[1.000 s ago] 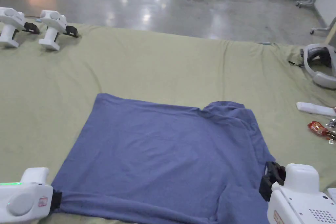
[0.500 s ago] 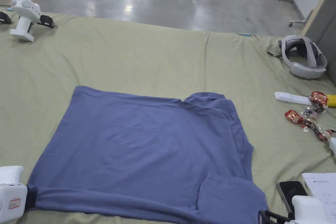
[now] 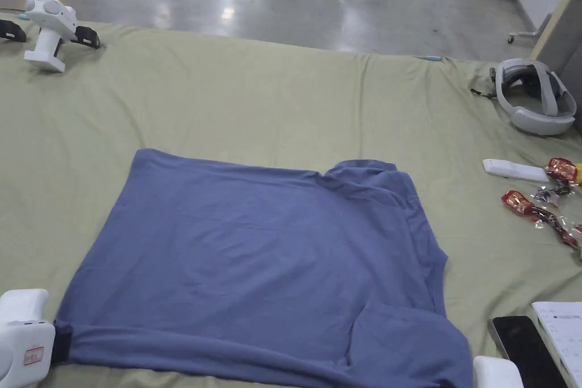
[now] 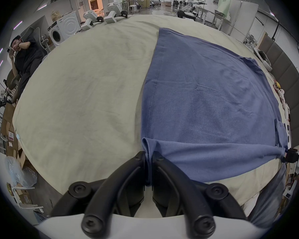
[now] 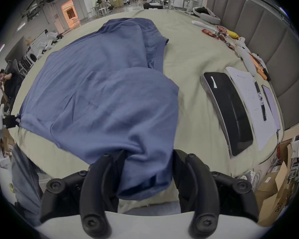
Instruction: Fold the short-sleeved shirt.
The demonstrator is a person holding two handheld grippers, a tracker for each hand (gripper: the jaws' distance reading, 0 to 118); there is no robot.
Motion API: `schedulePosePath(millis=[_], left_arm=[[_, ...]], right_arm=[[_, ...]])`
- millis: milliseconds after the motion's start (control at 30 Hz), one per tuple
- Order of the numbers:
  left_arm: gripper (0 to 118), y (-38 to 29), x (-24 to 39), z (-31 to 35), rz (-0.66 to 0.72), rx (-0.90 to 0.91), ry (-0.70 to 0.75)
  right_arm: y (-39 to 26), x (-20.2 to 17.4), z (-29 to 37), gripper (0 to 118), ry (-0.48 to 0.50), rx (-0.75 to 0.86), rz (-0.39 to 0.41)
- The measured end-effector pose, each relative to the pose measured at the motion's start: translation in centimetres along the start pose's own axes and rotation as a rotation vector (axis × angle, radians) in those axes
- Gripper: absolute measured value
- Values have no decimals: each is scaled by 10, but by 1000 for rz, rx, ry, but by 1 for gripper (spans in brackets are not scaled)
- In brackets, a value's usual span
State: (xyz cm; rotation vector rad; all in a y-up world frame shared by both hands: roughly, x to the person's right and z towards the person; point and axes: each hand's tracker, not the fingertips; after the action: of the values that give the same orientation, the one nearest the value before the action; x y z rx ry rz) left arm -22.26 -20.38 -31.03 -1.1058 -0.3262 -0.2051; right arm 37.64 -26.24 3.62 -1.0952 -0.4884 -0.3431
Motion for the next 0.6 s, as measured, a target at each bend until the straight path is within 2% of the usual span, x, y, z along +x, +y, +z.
schedulePosePath(millis=[67, 167, 333, 400, 433, 467, 500, 600], left_arm=[[9, 1, -2, -1, 3, 1, -1], [9, 2, -3, 0, 0, 2, -1], [9, 2, -3, -3, -1, -1, 0], [9, 2, -2, -4, -2, -2, 2], [9, 2, -2, -4, -2, -1, 3], [9, 2, -2, -4, -2, 0, 3], [9, 3, -2, -4, -5, -1, 3], [9, 3, -3, 0, -5, 9, 6]], right_arm=[[6, -3, -2, 54, -12, 11, -2], [13, -4, -3, 42, -15, 39, -4], [17, -6, -19, 31, -15, 31, 4], [15, -7, -18, 13, -17, 49, 25], [14, -7, -18, 11, -13, 58, 32], [14, -5, -17, 11, 49, 76, 17], [15, -6, -15, 10, 12, 63, 19], [18, -11, -3, 10, -7, 96, 61]])
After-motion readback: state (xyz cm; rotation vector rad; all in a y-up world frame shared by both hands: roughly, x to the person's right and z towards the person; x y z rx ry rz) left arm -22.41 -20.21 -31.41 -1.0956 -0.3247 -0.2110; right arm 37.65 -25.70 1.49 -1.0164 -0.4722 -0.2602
